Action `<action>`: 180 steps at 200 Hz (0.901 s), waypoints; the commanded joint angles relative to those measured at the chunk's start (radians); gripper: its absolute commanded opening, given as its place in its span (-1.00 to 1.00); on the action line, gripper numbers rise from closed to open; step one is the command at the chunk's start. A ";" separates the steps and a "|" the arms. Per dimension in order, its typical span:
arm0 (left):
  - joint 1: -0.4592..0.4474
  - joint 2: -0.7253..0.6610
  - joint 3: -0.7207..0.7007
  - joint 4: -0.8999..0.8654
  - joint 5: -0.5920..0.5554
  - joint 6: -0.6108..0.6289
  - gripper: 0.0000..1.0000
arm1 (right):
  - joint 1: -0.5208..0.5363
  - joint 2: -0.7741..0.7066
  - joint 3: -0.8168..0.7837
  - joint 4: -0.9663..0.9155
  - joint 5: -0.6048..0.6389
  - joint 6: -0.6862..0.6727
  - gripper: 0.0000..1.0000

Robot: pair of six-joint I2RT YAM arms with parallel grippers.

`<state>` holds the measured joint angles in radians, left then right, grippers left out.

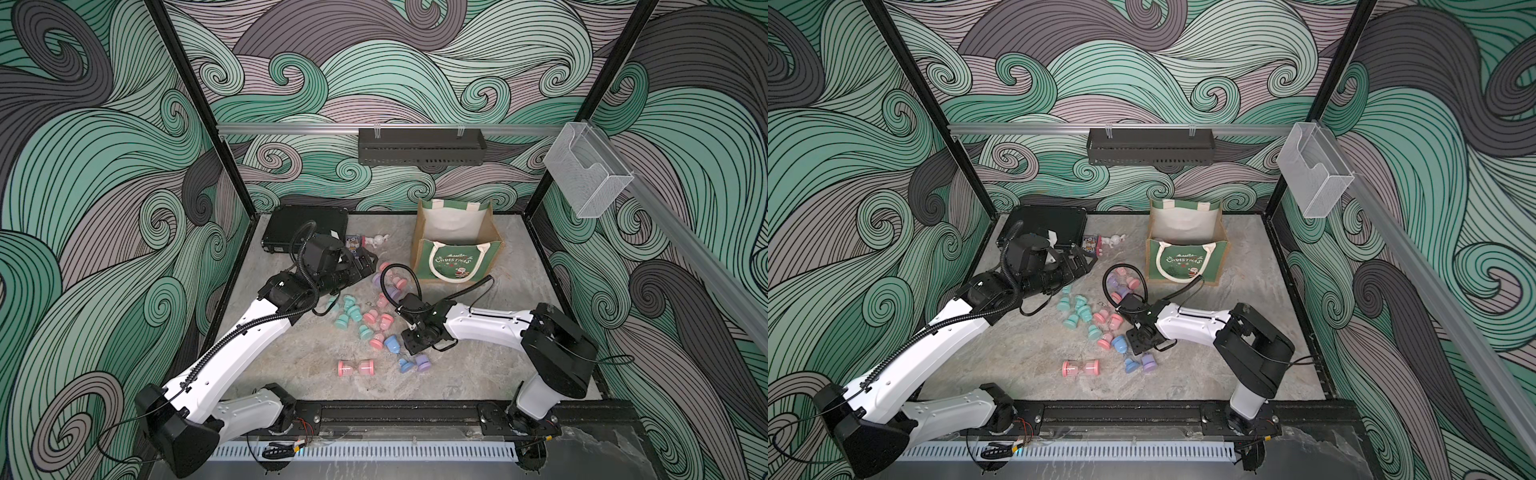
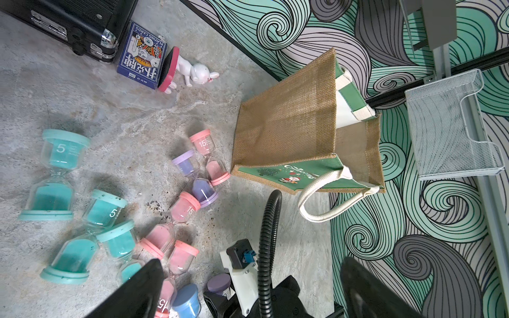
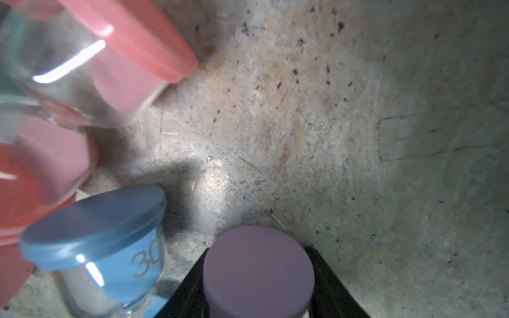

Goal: Put the hourglass into the canvas bag
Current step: Pick up the hourglass from the center of the board.

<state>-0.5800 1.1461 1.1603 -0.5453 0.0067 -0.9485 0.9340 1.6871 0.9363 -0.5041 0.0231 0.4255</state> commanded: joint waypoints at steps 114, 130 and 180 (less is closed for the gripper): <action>0.009 -0.093 -0.029 0.022 -0.080 0.210 0.97 | -0.048 -0.170 0.108 -0.089 0.107 -0.007 -0.41; 0.011 -0.120 -0.047 0.016 -0.100 0.233 0.97 | -0.069 -0.220 0.164 -0.134 0.133 -0.007 -0.41; 0.011 -0.160 -0.108 0.008 -0.099 0.323 0.97 | -0.126 -0.286 0.398 -0.155 0.238 -0.074 -0.41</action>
<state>-0.5770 0.9966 1.0737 -0.5385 -0.0757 -0.6968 0.8391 1.4105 1.2289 -0.6342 0.1829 0.3950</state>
